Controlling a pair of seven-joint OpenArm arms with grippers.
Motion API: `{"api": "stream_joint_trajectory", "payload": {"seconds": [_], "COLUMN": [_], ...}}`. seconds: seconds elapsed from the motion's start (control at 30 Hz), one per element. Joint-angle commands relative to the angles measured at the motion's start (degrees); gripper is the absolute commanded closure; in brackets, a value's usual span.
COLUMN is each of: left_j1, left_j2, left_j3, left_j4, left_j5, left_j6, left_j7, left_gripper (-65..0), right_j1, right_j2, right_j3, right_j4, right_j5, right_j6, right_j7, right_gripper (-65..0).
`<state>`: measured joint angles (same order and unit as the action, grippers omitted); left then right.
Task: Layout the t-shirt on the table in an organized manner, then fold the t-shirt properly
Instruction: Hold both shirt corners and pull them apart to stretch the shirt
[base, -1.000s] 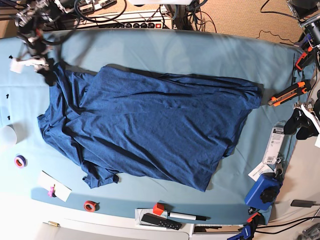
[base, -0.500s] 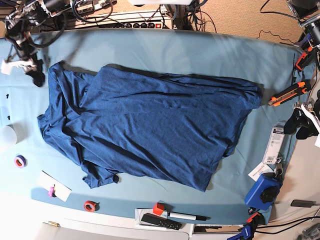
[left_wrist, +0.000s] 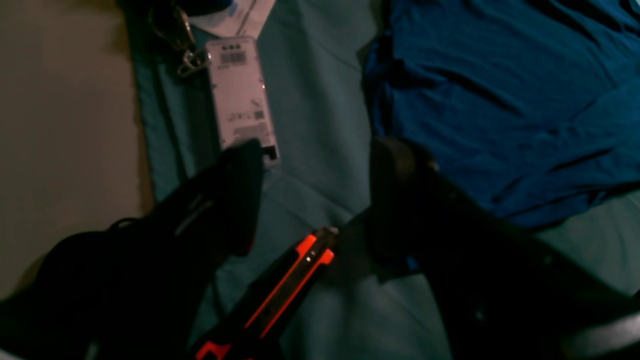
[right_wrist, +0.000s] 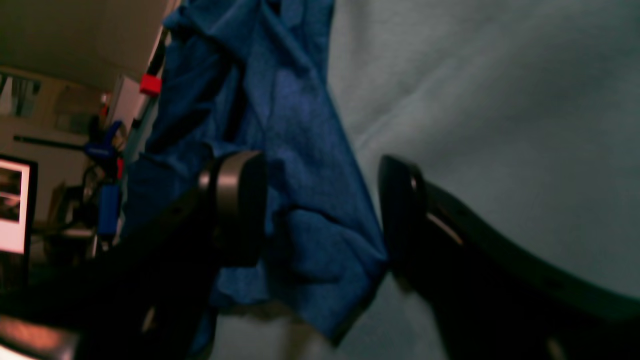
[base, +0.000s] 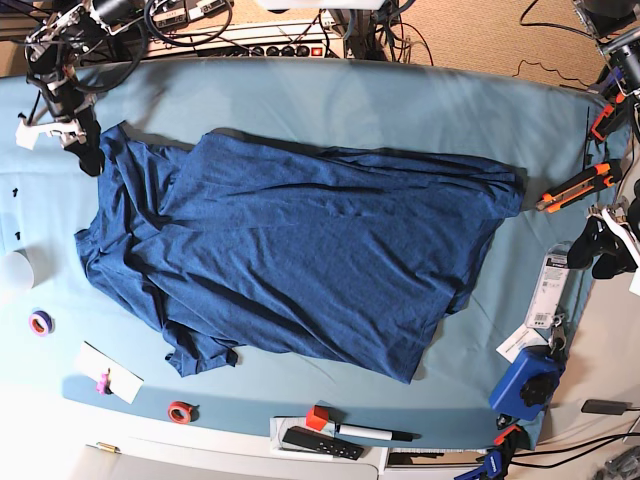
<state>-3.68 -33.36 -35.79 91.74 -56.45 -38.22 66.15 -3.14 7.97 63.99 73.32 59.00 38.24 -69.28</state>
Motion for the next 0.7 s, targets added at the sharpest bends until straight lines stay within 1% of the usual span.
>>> {"api": "stream_joint_trajectory", "payload": {"seconds": [0.0, 0.17, 0.33, 0.47, 0.67], "left_j1": [-0.92, -0.9, -0.92, -0.9, -0.9], "left_j2": [-1.4, -1.4, -1.4, -1.4, -1.4], "left_j3": [-0.39, -0.39, -0.39, -0.39, -0.39], "left_j4": [0.76, 0.76, 0.76, 0.76, 0.76], "left_j5": [-1.25, -1.25, -1.25, -1.25, -1.25], "left_j6": [-0.17, -0.15, -0.15, -0.15, 0.26], "left_j7": [-1.05, -1.05, -1.07, -1.05, -1.03], "left_gripper": [-34.5, -34.5, -34.5, -34.5, -34.5], "right_j1": [0.33, 0.48, 0.44, 0.44, 0.44], "right_j2": [0.11, -0.42, -1.95, -1.92, -1.92], "right_j3": [-1.11, -3.06, -3.67, -3.67, -3.67], "right_j4": [-0.94, -1.84, -1.79, -1.75, -1.75], "right_j5": [0.0, 0.07, 0.52, 1.66, 1.64], "right_j6": [-0.79, -0.81, -0.72, -0.5, -0.52], "right_j7": [-0.96, -1.64, -5.46, -7.41, -9.42], "right_gripper": [-35.5, -35.5, -35.5, -35.4, -35.4]}}
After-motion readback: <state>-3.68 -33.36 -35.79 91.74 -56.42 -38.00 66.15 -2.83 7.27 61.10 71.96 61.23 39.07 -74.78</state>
